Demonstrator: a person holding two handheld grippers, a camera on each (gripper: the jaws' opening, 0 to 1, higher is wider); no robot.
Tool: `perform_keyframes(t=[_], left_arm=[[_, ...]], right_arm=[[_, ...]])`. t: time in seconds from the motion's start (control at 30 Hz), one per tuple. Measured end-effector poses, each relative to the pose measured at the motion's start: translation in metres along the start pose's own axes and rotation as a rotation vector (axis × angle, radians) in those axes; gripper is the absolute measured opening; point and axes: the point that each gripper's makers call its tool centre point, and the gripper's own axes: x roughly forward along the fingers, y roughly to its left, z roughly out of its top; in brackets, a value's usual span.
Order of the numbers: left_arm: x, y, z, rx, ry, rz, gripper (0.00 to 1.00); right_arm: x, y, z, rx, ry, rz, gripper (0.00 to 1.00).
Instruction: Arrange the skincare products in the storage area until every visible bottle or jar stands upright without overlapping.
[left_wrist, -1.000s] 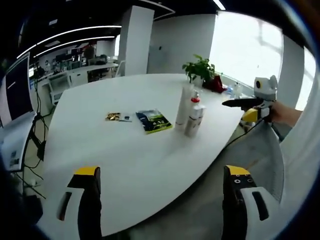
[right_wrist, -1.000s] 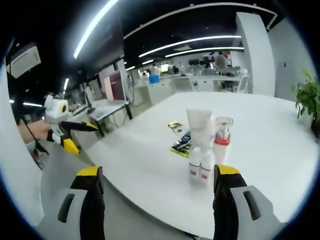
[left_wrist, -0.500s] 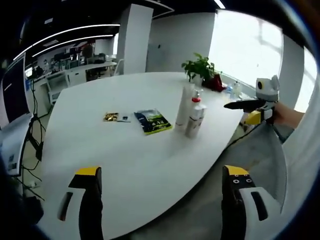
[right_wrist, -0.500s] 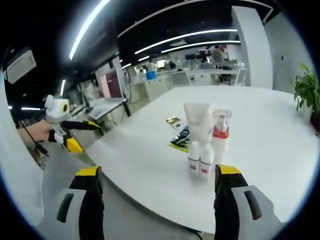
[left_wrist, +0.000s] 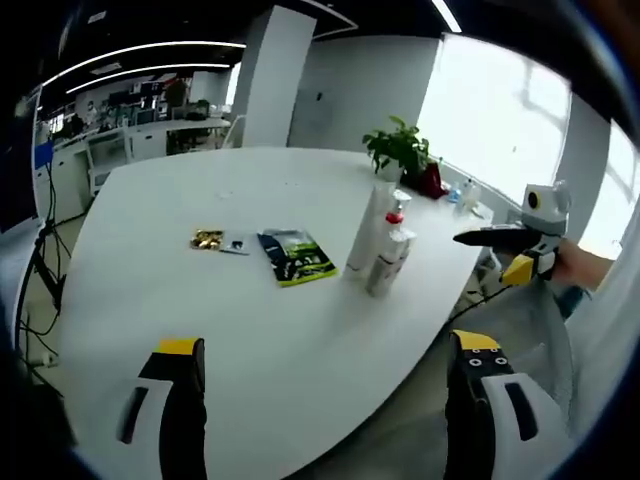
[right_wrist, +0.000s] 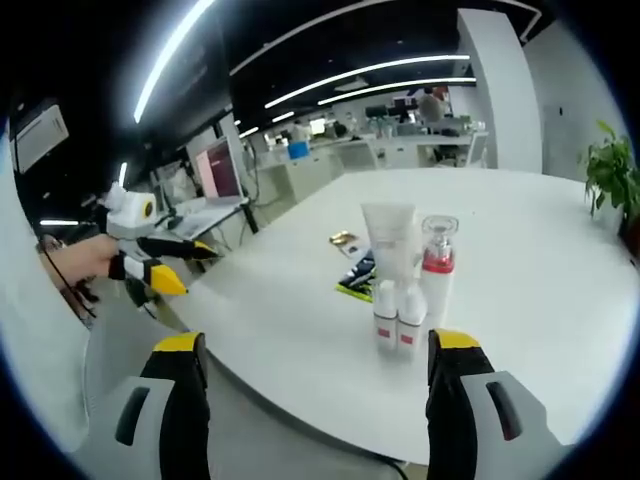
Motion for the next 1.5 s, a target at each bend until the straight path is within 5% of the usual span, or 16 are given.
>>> perform_keyframes(t=[0.73, 0.93, 1.5], left_arm=[[0.095, 0.030, 0.015, 0.019, 0.219, -0.026, 0.74], [0.122, 0.040, 0.023, 0.001, 0.239, -0.023, 0.62], [0.202, 0.065, 0.033, -0.062, 0.281, 0.021, 0.49]], right_arm=[[0.002, -0.005, -0.004, -0.007, 0.033, -0.034, 0.87], [0.002, -0.006, -0.006, 0.000, 0.040, -0.043, 0.86], [0.001, -0.008, -0.010, 0.012, 0.071, -0.050, 0.84]])
